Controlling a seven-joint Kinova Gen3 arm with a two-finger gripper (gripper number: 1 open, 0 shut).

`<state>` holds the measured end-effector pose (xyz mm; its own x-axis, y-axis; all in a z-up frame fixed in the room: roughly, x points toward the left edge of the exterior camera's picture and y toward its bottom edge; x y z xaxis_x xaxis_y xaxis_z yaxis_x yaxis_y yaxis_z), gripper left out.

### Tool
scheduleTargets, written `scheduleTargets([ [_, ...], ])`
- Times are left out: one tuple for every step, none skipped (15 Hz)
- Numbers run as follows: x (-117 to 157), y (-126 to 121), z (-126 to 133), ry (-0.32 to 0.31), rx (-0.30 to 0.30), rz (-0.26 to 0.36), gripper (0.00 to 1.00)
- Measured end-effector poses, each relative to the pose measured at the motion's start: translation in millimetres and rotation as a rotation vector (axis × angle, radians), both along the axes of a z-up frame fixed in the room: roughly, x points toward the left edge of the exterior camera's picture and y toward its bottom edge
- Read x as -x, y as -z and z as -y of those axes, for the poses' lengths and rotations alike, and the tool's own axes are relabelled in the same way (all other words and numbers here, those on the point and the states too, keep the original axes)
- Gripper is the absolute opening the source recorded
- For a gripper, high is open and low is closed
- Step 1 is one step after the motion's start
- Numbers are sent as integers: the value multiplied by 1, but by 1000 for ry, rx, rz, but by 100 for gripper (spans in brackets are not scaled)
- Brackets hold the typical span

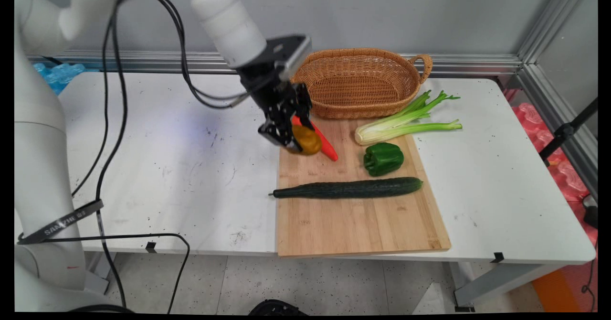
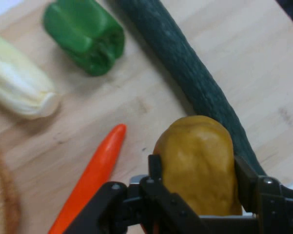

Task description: Place the picked object in the vegetable basket

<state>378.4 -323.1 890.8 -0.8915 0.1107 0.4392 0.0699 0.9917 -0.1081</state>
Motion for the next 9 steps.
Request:
scheduleTargets([
  [-2, -9, -1, -26, 0, -8, 0],
  [-4, -18, -2, -58, 0, -18, 0],
  [-6, -25, -2, -84, 1, -27, 0],
  [-8, -35, -2, -125, 1, -40, 0],
  [-10, -41, -2, -154, 1, -49, 0],
  [-13, -49, 0, -195, 2, -61, 0],
  [-16, -57, 1, -243, 3, -74, 0],
  [-19, -64, 3, -293, 2, -85, 0],
  [-23, -70, 5, -342, 1, -95, 0],
])
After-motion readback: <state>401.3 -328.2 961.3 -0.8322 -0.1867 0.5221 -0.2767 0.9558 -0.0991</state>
